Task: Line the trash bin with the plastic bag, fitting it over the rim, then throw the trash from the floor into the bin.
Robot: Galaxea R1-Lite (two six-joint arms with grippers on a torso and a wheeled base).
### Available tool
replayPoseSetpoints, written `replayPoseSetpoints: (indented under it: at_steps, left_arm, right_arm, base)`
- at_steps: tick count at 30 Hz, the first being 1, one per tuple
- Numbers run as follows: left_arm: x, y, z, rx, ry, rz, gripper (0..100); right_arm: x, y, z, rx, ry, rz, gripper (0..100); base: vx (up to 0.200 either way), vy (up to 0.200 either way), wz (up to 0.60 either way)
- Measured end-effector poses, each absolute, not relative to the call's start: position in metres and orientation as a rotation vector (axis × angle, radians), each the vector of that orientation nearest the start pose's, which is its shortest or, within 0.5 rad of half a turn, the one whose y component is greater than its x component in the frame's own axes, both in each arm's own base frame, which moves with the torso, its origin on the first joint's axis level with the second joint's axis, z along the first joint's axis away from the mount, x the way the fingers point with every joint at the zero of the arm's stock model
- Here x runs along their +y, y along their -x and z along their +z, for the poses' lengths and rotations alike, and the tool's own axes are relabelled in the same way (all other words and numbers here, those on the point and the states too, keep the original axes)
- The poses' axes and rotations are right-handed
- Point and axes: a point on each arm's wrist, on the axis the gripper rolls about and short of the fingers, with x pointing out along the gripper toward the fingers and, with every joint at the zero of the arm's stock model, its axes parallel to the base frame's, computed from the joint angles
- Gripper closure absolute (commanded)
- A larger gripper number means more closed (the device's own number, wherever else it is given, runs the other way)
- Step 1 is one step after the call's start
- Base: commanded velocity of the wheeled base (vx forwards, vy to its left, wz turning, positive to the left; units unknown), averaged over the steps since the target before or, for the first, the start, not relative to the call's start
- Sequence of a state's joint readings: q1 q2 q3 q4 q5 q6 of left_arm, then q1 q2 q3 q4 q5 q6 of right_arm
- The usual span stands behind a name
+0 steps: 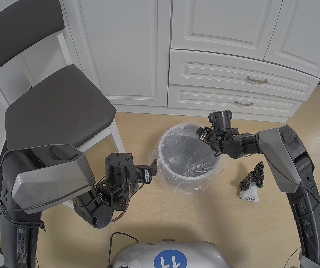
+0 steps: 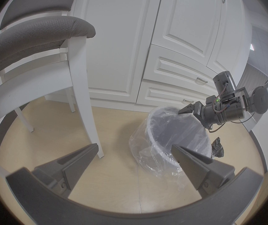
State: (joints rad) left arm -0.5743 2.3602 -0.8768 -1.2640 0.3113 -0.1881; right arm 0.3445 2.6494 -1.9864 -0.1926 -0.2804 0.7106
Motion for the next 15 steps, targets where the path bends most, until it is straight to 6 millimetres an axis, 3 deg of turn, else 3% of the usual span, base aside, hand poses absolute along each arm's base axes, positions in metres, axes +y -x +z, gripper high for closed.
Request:
replayPoseSetpoints:
  at_steps: [15]
  left_arm:
    - [-0.212,-0.341,0.021,0.226,0.091,-0.242,0]
  right_arm:
    - [0.178,-0.481,0.044,0.630,-0.469,-0.035,0]
  base:
    - [0.000,0.000,0.00]
